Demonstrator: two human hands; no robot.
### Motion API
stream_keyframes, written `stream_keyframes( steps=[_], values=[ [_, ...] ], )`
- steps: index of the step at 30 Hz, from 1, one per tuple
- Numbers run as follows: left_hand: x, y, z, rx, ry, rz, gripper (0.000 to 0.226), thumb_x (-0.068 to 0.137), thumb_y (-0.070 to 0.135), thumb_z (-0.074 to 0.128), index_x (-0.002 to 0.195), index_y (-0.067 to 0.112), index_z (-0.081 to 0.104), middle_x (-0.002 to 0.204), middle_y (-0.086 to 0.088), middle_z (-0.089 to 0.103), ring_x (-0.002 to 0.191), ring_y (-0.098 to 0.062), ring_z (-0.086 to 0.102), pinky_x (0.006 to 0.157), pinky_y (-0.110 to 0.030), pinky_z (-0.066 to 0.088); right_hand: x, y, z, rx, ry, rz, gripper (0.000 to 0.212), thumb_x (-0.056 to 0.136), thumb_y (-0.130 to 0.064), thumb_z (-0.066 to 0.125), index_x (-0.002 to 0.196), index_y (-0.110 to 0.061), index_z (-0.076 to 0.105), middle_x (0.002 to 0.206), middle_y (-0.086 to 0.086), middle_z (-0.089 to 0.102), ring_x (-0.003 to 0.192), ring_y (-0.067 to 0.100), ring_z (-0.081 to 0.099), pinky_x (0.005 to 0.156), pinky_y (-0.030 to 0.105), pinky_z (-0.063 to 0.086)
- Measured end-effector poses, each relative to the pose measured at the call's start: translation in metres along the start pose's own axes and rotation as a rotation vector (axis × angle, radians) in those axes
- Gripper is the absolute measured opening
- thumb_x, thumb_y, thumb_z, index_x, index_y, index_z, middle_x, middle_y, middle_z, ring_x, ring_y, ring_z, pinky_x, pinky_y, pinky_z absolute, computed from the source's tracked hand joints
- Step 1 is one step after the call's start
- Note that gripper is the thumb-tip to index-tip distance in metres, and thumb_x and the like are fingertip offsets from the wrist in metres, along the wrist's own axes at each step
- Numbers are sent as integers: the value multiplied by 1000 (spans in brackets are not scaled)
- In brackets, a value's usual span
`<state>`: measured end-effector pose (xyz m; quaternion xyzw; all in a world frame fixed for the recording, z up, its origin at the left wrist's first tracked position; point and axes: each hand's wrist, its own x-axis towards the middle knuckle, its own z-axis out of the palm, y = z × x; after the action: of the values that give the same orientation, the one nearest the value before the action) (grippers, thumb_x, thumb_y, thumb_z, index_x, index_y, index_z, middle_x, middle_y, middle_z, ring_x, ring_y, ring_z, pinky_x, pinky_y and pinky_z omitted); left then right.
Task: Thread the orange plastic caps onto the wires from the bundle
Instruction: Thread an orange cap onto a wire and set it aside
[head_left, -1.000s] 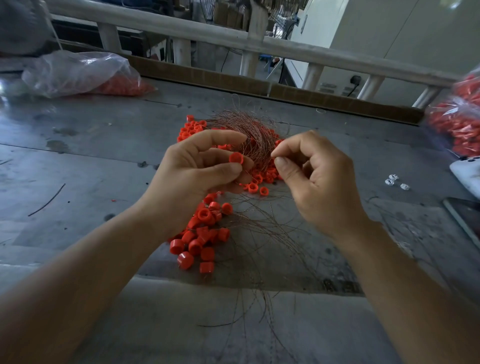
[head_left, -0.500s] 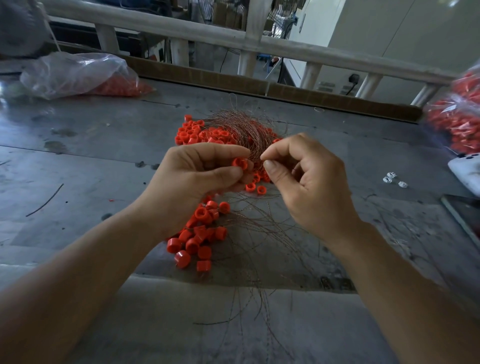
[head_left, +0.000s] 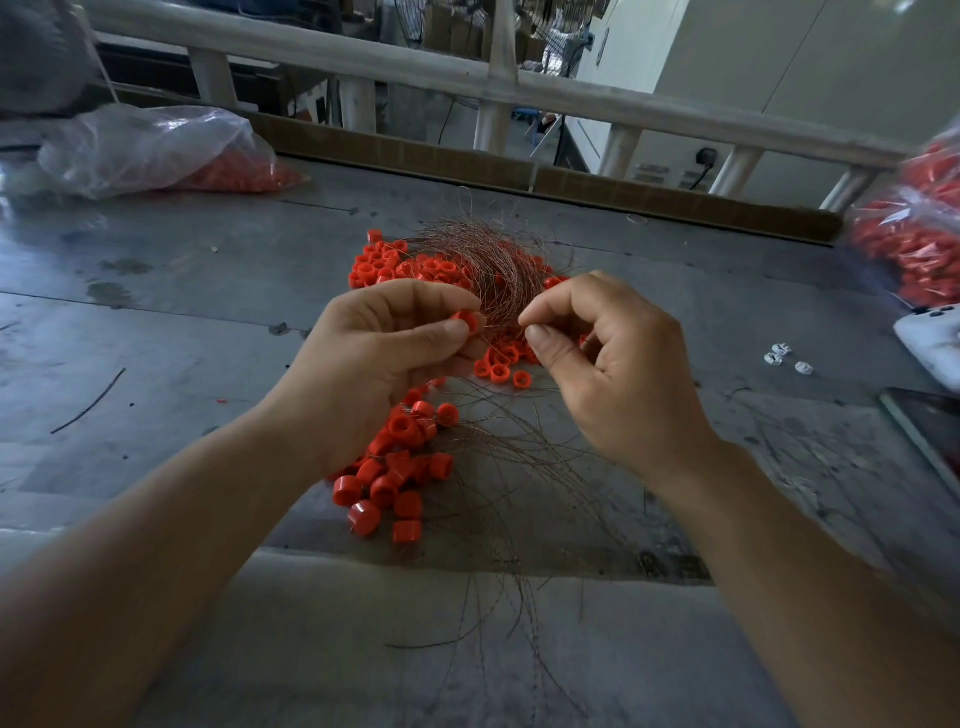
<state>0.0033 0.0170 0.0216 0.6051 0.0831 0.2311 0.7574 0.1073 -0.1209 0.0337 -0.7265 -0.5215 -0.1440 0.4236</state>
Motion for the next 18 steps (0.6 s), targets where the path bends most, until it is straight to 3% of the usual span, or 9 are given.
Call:
stream_keyframes(
  steps=[5,11,18],
  values=[
    [-1,-1,0,38,-33,-6,28,61,9,63,89,9,64,71,-1,70,65,-11,67,58,-20,54,0,-1,-1,15,-3,19,6,81,-2,61,82,-7,64,78,-7,55,68,-4,49,65,5,38],
    [-1,-2,0,23,-55,-25,26,65,7,58,82,19,74,81,-5,73,76,-14,69,70,-20,55,-1,-4,0,51,-26,31,6,81,-4,60,82,-9,63,76,-10,54,68,-3,49,65,7,39],
    [-4,0,3,18,-98,-18,30,64,2,57,91,11,68,75,-4,72,69,-9,68,61,-15,52,-2,-4,2,43,-34,18,6,80,-6,60,82,-10,64,74,-14,52,66,-5,48,64,5,37]
  ],
)
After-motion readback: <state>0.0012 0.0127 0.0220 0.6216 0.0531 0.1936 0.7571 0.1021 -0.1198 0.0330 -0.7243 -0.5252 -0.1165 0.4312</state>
